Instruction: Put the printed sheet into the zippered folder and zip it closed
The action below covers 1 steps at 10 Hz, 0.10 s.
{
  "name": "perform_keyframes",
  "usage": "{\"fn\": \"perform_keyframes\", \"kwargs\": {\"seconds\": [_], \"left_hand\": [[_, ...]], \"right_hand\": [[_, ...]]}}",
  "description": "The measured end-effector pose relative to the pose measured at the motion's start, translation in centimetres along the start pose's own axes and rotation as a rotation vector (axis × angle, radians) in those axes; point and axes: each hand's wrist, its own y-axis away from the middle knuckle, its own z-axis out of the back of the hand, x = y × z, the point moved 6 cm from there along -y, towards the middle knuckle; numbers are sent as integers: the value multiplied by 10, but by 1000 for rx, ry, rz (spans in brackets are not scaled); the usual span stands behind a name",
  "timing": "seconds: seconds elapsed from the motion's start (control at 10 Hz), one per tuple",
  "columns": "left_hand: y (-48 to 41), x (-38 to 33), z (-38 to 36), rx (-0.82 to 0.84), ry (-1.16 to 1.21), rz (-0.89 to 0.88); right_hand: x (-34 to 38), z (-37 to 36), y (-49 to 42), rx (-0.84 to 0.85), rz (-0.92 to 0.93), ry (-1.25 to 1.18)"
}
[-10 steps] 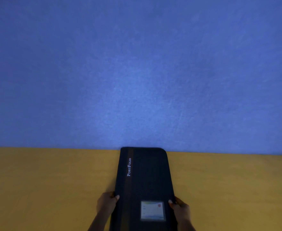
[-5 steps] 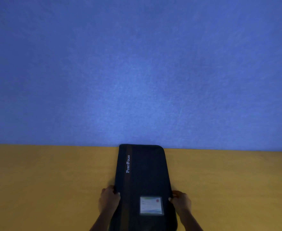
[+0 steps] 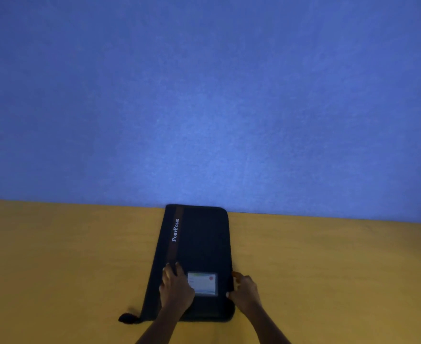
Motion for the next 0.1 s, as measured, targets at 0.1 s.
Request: {"fn": "perform_keyframes", "kwargs": {"seconds": [0.1], "left_hand": [[14,-24,-9,5,-23,-88]], "right_hand": [[-8,5,6,3,29,1]]}}
